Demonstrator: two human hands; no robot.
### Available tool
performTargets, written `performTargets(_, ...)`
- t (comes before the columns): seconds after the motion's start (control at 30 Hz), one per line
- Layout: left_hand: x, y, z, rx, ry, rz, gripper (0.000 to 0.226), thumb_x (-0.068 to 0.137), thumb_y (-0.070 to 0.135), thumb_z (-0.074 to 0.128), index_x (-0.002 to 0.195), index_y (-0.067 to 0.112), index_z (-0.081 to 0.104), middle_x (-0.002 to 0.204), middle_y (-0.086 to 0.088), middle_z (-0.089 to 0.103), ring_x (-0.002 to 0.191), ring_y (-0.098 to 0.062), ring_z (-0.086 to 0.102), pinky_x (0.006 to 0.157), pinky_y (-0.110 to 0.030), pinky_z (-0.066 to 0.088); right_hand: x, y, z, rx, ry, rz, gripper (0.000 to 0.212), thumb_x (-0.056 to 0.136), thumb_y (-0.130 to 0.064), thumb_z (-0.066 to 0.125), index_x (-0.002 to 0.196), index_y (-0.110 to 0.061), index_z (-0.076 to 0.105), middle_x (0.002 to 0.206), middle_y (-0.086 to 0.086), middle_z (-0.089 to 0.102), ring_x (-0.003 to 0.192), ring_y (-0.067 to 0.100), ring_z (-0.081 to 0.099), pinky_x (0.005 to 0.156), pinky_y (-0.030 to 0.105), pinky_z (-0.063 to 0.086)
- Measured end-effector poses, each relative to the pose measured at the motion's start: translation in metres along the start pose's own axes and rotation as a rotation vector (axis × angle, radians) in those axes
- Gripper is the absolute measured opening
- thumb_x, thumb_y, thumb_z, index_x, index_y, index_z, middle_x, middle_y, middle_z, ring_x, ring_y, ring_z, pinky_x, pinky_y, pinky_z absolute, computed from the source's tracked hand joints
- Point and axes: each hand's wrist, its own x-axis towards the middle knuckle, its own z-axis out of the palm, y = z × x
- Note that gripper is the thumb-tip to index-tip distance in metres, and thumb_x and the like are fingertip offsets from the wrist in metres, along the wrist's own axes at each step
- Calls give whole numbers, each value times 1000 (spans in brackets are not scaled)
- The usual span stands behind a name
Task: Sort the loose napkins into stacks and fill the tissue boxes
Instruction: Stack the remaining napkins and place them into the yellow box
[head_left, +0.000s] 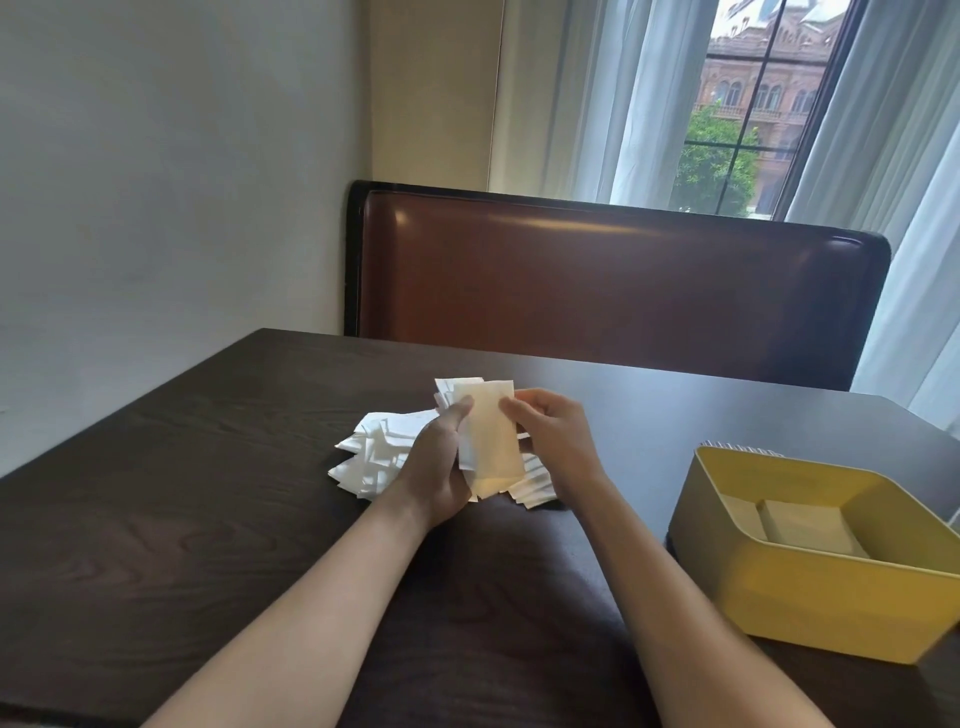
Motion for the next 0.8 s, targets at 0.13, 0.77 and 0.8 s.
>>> performTargets(0.13, 4, 5, -9, -92, 88, 22, 49, 108, 36, 36, 131, 1, 60, 107, -16, 74, 94, -29, 71, 90, -45, 54, 9, 8, -10, -64, 208, -24, 16, 95, -17, 61, 89, -11, 74, 84, 2, 74, 78, 13, 67, 68, 27, 57)
performTargets(0.77, 7, 8, -15, -298, 113, 11, 28, 103, 26, 48, 105, 6, 68, 91, -9, 72, 85, -24, 68, 81, -40, 54, 17, 24, -22, -222, 301, -13, 17, 88, -20, 69, 103, -14, 74, 98, -2, 70, 87, 14, 63, 67, 21, 48)
performTargets(0.8, 7, 8, -14, -291, 116, 4, 32, 104, 28, 46, 104, 6, 68, 91, -9, 73, 85, -24, 68, 80, -40, 54, 16, 20, -21, -129, 321, -9, 14, 89, -19, 68, 100, -14, 74, 97, 0, 71, 87, 15, 64, 66, 21, 48)
